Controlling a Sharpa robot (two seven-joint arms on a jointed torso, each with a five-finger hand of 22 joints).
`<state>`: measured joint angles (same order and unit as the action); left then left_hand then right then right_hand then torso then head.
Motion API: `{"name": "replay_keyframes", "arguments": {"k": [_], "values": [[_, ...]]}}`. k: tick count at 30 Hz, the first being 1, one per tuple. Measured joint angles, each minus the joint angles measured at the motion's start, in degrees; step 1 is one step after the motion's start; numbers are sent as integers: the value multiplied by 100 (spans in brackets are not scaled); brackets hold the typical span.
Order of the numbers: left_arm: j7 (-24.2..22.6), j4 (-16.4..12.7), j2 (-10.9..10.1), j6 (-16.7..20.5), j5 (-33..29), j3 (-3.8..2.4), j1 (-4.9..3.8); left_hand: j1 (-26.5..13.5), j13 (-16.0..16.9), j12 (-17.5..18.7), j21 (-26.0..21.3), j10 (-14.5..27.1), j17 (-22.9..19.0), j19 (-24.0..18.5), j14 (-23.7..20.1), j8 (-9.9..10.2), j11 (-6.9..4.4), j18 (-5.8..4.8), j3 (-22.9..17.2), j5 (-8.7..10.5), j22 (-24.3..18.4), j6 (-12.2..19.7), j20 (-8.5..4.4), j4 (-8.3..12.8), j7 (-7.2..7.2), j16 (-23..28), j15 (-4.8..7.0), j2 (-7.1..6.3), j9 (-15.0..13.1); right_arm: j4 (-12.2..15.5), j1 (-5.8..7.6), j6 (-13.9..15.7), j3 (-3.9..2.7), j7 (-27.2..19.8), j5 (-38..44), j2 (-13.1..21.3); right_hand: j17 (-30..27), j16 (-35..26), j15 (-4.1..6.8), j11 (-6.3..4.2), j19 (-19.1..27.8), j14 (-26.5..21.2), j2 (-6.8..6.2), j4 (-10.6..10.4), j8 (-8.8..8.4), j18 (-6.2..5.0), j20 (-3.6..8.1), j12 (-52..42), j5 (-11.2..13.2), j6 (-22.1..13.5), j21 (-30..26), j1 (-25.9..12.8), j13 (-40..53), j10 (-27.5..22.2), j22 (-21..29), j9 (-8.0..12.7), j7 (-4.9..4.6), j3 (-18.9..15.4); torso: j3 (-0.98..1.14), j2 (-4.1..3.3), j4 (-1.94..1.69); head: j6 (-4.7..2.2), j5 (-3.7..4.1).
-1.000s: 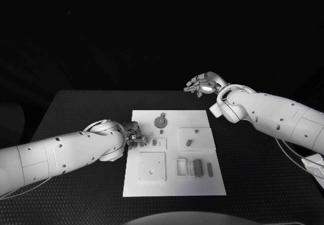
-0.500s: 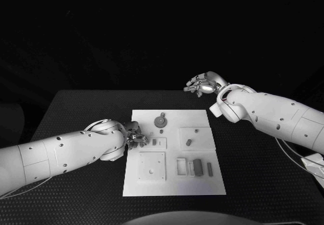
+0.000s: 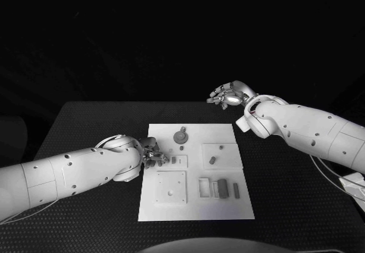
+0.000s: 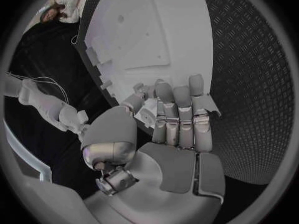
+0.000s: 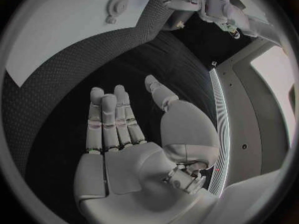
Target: Assemble the parts on the task board
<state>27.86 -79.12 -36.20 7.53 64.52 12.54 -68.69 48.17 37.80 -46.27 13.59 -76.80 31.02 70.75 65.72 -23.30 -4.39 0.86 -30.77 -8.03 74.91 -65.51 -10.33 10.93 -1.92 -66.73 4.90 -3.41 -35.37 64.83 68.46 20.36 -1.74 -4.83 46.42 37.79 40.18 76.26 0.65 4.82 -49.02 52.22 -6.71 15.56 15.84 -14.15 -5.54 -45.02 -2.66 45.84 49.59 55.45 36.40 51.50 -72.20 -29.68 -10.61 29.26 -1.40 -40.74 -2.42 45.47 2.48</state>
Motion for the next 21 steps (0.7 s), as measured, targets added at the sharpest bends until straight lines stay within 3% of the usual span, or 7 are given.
{"name": "replay_keyframes", "arguments": {"k": [2, 6, 17, 21], "values": [[1, 1, 1, 1, 7, 1, 3, -108, 19, 0, 0, 24, 3, 0, 0, 8, 21, 0, 159, 37, 0, -3, 0, -65, 13, 0, 0, -74, 0, -1, -2, 0, 0, 0, -1, 1, 0, 0, 0, 0, 0, 0, -2, -10, 0, 0, 0, 0, 0, 0, 0, -1, 0, 0, 0, 0, 0, -10, -2, 0, 0, -1, 1], [2, 1, -3, 5, 13, 0, 5, -253, 24, 0, -28, 24, 10, 0, 0, 23, 20, 0, 342, 22, 0, 33, 0, -82, 9, 0, 0, -51, -22, -2, -5, -1, 0, 0, -3, 5, 0, 0, 0, 0, 0, 0, -23, -16, 0, 0, 0, 0, 0, -1, 0, -23, -5, 0, 0, 0, 1, -16, -2, 0, 0, -1, 2], [-17, 8, -16, 25, 10, -15, 18, -386, 35, 22, -28, 25, 10, 0, 0, 35, 19, 0, 426, 22, -1, 37, 0, -166, 5, 0, 0, -67, -28, -2, -8, -3, 0, 0, -5, 8, -5, 0, -1, 0, 0, -1, -23, -16, 0, 0, 0, 0, 0, -4, 0, -23, -11, 0, 0, 0, 6, -16, -2, 0, -2, -1, 8], [-22, 26, -18, 35, 4, -50, 36, -386, 35, 22, -50, 25, 10, 1, 0, 35, 19, 0, 440, 22, -1, 39, 0, -180, 3, 0, 0, -67, -27, -3, -10, -4, 0, 0, -6, 8, -5, 0, -1, 0, 0, -1, -23, -16, 0, 0, 0, 0, 0, -4, 0, -23, -11, 0, 1, 4, 7, -16, -4, -1, -2, -1, 9]]}}
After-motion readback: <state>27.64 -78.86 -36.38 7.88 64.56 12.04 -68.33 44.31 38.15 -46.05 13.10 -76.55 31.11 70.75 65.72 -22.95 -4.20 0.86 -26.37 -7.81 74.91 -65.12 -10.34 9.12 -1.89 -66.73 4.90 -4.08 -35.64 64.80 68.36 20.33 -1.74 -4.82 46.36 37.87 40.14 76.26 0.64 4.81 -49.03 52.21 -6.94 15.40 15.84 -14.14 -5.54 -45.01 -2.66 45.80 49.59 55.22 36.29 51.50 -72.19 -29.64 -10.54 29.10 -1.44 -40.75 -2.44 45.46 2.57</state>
